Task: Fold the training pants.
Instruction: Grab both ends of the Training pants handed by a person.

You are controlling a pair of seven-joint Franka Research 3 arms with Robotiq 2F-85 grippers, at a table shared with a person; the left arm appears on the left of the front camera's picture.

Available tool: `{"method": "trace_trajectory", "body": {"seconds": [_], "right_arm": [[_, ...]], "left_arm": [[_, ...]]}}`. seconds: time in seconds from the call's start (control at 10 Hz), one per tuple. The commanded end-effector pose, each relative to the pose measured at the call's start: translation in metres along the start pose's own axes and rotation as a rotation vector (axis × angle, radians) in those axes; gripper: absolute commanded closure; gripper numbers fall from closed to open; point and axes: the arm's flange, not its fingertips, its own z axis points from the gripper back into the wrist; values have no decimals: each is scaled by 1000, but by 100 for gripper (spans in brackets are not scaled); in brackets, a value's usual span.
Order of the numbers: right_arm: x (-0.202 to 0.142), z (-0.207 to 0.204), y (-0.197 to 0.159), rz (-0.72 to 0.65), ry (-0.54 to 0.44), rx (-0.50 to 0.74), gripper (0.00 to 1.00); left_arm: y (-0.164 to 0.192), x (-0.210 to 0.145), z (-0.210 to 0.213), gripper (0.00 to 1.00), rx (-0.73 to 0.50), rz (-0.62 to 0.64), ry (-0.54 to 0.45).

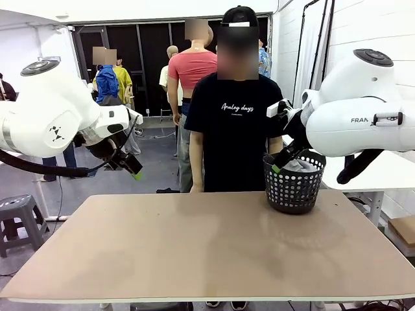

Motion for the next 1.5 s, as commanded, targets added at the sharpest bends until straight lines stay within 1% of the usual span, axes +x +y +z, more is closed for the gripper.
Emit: {"method": "trace_trajectory", "body": {"seconds": [0.0,0.1,1.4], "right_arm": [[0,-8,-1,3,37,-47,0],[0,0,0,0,0,0,0],[0,0,0,0,0,0,0]], "left_arm": [[0,1,-1,0,-4,1,1],[0,1,-1,0,-4,1,1],[0,1,-1,0,-4,1,1]]}}
